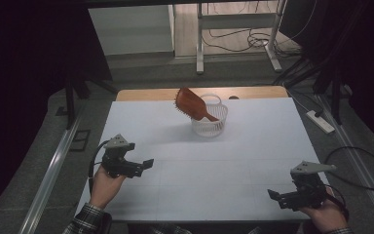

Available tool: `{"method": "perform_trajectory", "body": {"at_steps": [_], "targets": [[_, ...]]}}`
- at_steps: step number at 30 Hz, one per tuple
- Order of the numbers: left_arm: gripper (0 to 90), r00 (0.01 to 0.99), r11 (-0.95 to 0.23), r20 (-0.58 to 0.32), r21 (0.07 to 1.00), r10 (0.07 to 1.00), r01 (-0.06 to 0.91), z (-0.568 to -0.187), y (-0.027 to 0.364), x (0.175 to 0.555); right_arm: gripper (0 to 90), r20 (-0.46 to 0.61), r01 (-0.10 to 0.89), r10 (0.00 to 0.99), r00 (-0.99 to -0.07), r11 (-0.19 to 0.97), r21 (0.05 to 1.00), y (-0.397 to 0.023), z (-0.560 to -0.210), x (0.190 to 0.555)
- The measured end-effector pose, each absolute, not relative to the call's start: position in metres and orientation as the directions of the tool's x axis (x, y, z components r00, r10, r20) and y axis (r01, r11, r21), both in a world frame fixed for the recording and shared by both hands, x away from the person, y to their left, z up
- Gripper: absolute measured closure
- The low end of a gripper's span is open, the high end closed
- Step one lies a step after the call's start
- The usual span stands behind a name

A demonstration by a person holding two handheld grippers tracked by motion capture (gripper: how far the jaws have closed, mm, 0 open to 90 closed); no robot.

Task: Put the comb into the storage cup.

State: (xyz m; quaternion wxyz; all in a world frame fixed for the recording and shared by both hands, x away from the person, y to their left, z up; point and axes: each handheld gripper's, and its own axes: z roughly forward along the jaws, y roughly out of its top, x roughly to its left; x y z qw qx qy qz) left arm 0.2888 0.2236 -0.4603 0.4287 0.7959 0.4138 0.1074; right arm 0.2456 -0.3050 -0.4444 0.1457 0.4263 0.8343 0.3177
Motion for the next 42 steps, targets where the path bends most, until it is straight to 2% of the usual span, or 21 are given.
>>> {"method": "perform_trajectory", "body": {"at_steps": [42], "targets": [[0.0, 0.571, -0.283, -0.168, 0.736, 0.803, 0.615, -0.469, 0.247, 0.233, 0.0, 0.022, 0.621, 0.808, -0.588, 0.434, 0.652, -0.304, -0.445, 0.245]]}}
